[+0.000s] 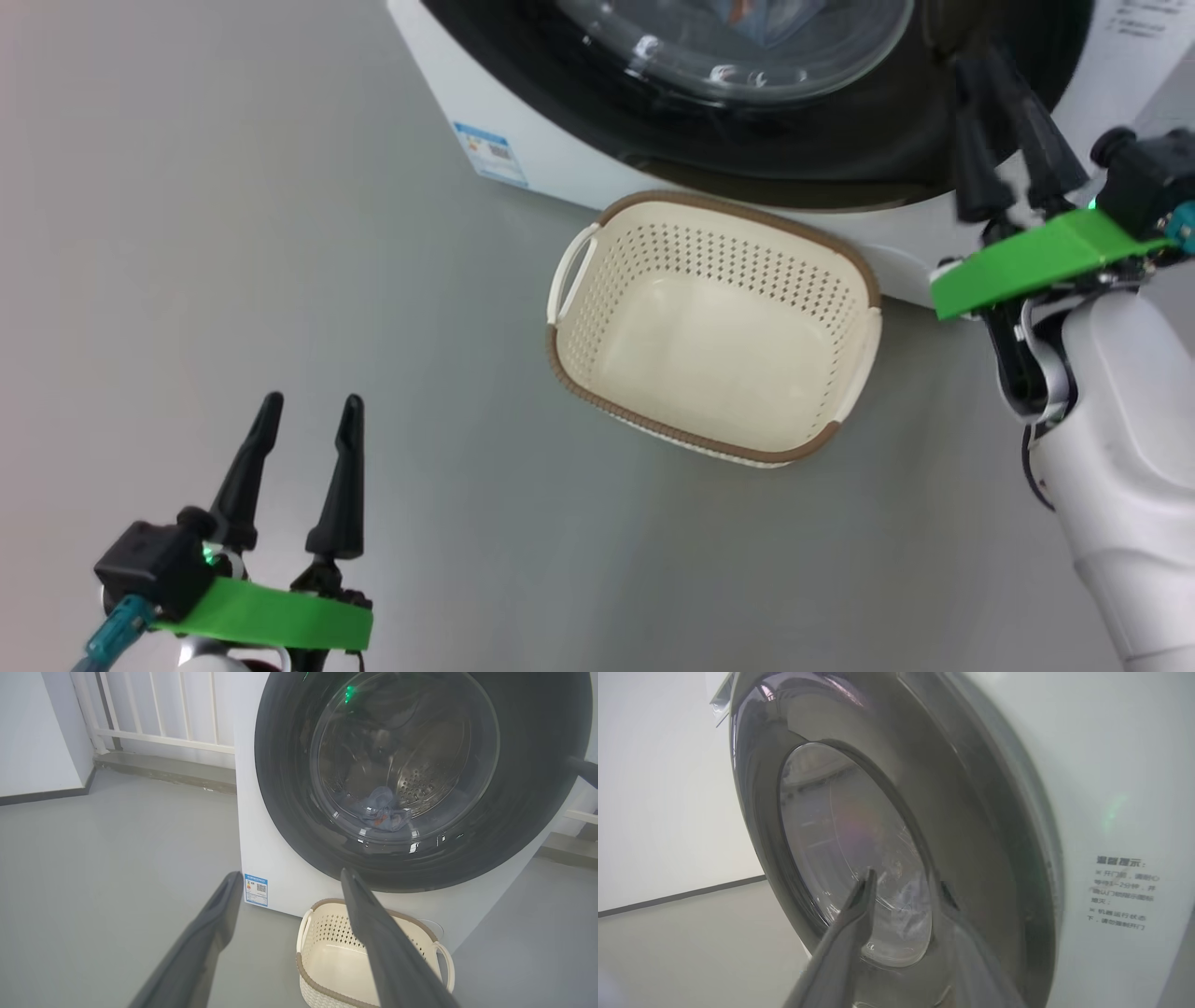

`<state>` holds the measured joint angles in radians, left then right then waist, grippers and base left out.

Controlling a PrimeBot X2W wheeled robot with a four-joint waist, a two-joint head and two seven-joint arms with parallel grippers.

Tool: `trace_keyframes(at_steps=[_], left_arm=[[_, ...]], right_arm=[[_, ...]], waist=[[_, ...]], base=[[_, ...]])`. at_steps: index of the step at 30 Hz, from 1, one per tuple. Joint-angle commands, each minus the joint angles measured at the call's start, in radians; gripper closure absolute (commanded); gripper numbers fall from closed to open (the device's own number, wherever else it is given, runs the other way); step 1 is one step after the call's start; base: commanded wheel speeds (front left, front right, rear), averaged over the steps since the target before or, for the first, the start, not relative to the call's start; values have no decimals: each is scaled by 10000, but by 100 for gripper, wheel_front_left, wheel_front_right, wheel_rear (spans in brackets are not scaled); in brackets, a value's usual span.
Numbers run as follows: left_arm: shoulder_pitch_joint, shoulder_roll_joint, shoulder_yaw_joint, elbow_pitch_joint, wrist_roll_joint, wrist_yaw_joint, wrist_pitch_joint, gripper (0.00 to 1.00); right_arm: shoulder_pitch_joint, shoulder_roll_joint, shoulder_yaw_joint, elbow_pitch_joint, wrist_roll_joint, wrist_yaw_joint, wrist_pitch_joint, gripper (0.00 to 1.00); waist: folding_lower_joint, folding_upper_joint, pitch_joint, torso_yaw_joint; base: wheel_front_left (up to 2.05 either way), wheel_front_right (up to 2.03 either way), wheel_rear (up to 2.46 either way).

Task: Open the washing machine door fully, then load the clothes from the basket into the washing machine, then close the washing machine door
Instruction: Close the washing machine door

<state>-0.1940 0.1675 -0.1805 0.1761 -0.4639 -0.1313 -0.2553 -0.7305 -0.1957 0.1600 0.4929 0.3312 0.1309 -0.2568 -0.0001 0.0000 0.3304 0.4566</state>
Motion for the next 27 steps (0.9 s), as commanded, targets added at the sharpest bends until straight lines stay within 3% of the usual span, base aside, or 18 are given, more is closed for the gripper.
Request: trace_keyframes(at_steps=[1, 27], left_arm=[[134, 397, 424, -91, 45, 6, -65, 0], [1036, 1337, 974, 194, 271, 6, -65, 0]], right_arm=[[400, 186, 115, -326, 215, -2, -49, 0], [4011, 182, -685, -1252, 243, -2, -49, 0]], waist=[[1, 0, -492, -448], [1, 0, -2199, -3119]], base=[[0, 0, 0], [0, 0, 0]])
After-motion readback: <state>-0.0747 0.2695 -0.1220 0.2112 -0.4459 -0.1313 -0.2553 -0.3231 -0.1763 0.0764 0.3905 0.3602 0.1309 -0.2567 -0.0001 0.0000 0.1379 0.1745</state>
